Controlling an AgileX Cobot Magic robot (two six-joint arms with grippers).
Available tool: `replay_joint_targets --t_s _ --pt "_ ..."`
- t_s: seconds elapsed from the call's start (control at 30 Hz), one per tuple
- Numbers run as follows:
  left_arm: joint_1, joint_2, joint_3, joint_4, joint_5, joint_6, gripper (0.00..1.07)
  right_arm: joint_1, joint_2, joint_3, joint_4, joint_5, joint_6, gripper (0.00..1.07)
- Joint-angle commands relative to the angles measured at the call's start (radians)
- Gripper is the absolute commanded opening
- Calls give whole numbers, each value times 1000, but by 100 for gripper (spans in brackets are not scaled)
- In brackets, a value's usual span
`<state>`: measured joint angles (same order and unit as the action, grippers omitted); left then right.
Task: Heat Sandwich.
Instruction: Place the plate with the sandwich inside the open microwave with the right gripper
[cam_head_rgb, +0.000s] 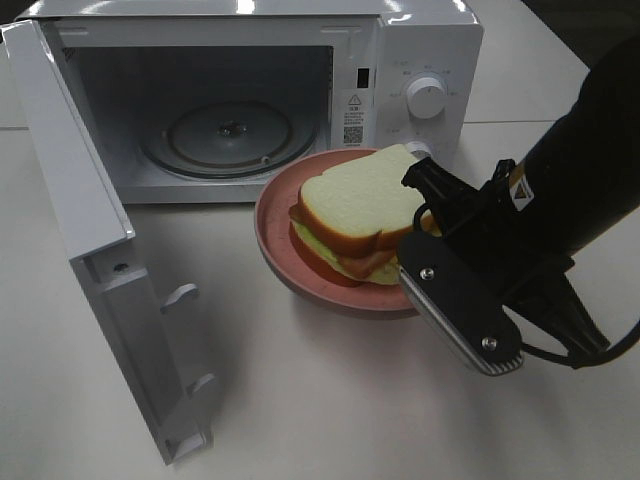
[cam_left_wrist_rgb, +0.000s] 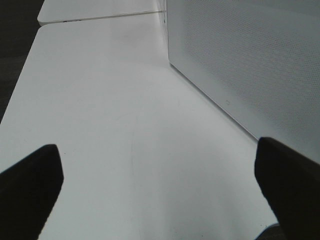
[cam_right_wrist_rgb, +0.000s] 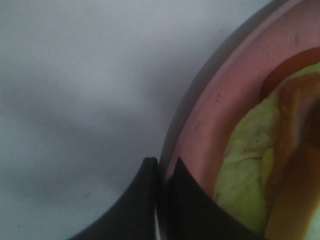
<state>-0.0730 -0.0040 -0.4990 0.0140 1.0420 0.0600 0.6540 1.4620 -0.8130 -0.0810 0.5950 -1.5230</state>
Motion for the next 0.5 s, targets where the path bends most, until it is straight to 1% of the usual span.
replay_joint_targets --t_s 0.03,0.2,0.3,0.33,0.37,0.5 --pt "-6 -28 4 1 -10 2 101 26 -4 -23 9 -31 -20 1" --pt "-6 -28 4 1 -10 2 101 35 24 -52 12 -27 -20 1" --pt "-6 -28 4 1 -10 2 101 35 82 -94 33 -17 -20 1" --pt "-6 -28 4 1 -10 2 101 35 82 -94 33 -17 -20 1" --pt "-6 -28 4 1 -10 2 101 35 108 -119 50 -18 -20 1" --pt "-6 -28 4 1 -10 2 101 35 143 -159 52 -17 -21 1"
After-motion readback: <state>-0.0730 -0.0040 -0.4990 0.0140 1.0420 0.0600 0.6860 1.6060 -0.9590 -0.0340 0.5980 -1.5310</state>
